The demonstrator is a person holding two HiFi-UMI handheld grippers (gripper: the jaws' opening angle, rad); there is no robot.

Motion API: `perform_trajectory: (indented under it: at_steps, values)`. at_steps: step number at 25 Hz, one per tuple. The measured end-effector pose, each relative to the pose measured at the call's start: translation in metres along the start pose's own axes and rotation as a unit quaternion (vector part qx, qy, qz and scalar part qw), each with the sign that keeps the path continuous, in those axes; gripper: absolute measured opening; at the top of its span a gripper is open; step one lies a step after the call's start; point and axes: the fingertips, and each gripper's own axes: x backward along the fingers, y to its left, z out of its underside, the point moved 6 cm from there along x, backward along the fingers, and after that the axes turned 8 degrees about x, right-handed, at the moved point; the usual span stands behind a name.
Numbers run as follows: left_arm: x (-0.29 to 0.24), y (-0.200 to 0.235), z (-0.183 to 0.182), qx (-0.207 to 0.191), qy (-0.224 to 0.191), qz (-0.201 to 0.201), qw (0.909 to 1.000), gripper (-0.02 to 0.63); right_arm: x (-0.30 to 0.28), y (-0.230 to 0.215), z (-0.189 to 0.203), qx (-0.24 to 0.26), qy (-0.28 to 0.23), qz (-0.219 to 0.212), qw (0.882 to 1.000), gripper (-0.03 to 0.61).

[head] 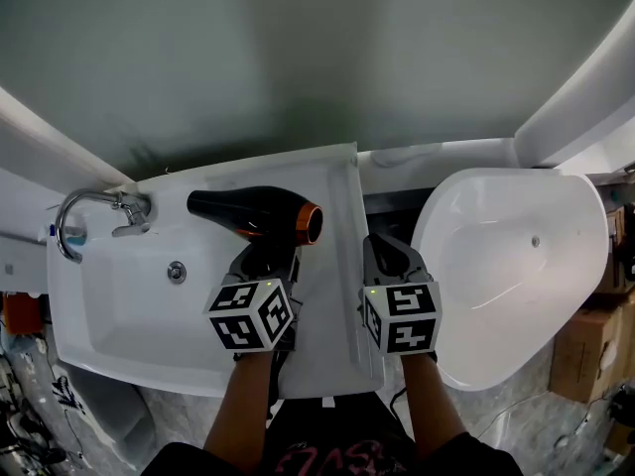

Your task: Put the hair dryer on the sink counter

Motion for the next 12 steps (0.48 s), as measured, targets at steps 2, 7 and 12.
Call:
perform_trajectory:
  at_steps: [2, 7, 12]
  values:
    - [-0.006, 0.004, 0.004, 0.004, 0.007, -0.004, 1.0, 0.179, -0.003, 0.0, 0.005, -0.002, 0.006, -0.002, 1.0, 0.023]
    - [-0.022, 0.01, 0.01, 0.012, 0.018, -0.016, 0.9996, 0.179, -0.011, -0.005, 0.014, -0.005, 0.018, -0.006, 1.0, 0.023]
    - [-0.031, 0.012, 0.015, 0.008, 0.026, -0.022, 0.9994, 0.181, -0.017, -0.008, 0.021, -0.013, 0.026, -0.008, 1.0, 0.023]
